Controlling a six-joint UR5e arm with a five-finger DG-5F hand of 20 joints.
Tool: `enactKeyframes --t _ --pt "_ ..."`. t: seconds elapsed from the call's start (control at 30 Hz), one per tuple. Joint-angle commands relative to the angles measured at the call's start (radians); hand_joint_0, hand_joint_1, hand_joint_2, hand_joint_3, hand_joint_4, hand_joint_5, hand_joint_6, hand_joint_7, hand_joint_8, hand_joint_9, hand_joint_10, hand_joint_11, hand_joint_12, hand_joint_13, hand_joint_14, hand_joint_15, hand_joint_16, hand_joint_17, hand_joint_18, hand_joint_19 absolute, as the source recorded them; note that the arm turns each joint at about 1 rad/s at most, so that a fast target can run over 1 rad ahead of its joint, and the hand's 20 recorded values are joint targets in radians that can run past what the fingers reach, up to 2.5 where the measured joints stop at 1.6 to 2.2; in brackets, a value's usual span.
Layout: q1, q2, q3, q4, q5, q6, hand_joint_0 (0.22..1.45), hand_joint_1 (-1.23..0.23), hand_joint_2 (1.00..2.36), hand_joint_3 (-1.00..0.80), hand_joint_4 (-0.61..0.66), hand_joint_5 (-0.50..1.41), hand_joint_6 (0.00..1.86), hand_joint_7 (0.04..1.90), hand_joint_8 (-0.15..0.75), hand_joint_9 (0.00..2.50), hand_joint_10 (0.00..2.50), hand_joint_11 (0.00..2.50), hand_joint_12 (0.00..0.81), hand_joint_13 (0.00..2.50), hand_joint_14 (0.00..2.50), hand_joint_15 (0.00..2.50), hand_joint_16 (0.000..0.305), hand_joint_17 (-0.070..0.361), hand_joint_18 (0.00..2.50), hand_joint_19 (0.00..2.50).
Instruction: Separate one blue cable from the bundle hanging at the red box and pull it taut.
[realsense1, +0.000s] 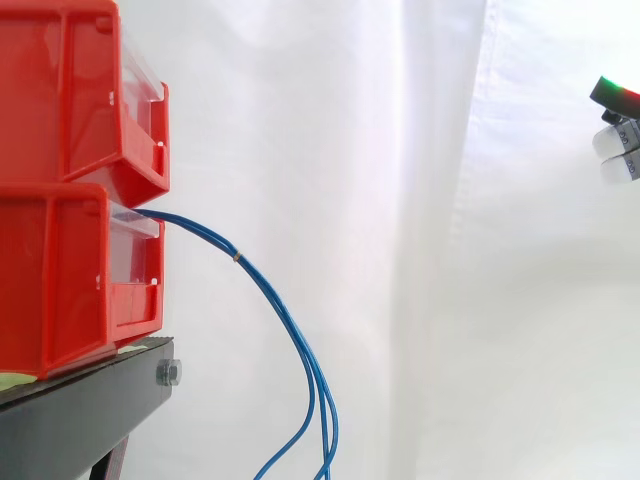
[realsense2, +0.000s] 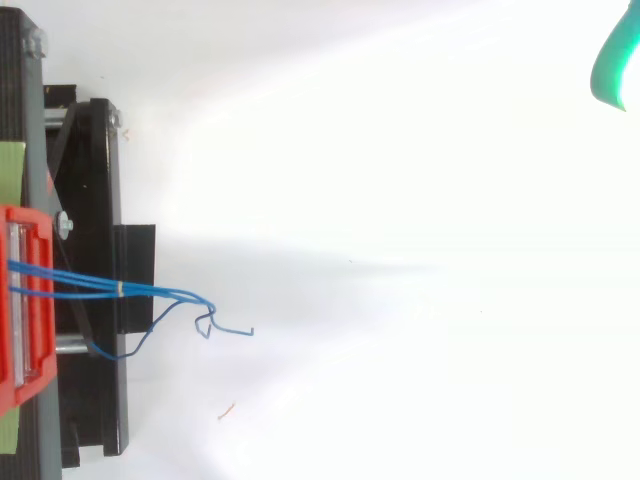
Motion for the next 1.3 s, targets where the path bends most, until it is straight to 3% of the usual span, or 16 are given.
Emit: enactKeyframes --t 0.0,1.27 --pt "0.0 -0.001 0.0 0.001 0.0 0.0 0.47 -0.63 1.0 -0.5 0.19 -0.27 0.5 0.71 0.287 0.12 0.0 0.01 0.389 0.09 0.0 0.07 0.059 0.132 0.3 0.42" --pt "0.0 0.001 0.0 -0.001 0.0 0.0 0.5 -0.55 1.0 -0.5 0.17 -0.28 0.5 0.7 0.281 0.14 0.0 0.01 0.382 0.15 0.0 0.08 0.056 0.126 0.36 0.44"
